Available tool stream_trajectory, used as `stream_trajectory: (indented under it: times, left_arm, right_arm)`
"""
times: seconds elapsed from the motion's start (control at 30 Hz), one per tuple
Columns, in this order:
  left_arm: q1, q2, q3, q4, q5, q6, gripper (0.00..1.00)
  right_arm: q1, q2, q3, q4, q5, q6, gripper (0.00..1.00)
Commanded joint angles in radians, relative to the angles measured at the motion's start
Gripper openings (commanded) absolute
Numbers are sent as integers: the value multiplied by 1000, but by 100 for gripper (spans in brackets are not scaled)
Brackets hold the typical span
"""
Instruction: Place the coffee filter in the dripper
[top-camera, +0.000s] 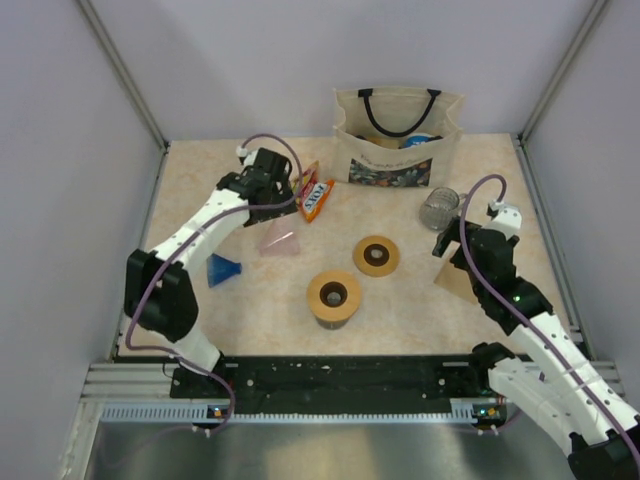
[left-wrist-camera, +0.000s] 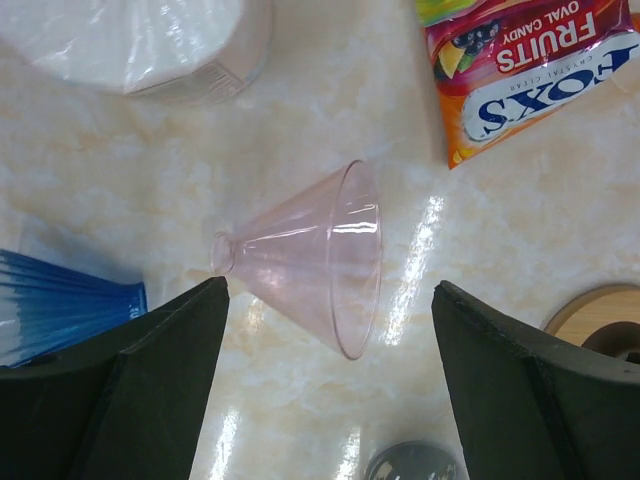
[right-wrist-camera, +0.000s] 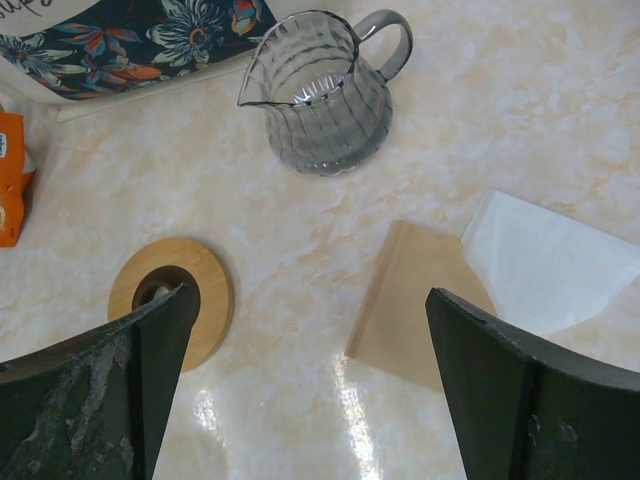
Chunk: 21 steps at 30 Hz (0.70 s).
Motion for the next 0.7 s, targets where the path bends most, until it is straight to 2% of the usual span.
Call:
stream_trajectory:
  times: [0.0, 0.2, 0.3, 0.4, 0.67]
  left_arm:
    - [-31, 155, 152, -154, -32, 26, 86]
    - [-65, 275, 256, -248, -134, -7, 80]
    - [-71, 290, 261, -263, -165, -18, 77]
    - [-71, 315, 262, -292, -187, -29, 69]
    - [-73, 359, 266, -303, -197, -21, 58]
  right_arm:
    - [-5, -4, -2, 38, -14, -21, 99]
    - [-5, -4, -5, 47, -40, -22, 98]
    - [-4, -2, -10, 51, -54, -24, 98]
    - [-4, -4, -8, 51, -50, -26, 98]
    - [-5, -11, -7, 52, -40, -24, 98]
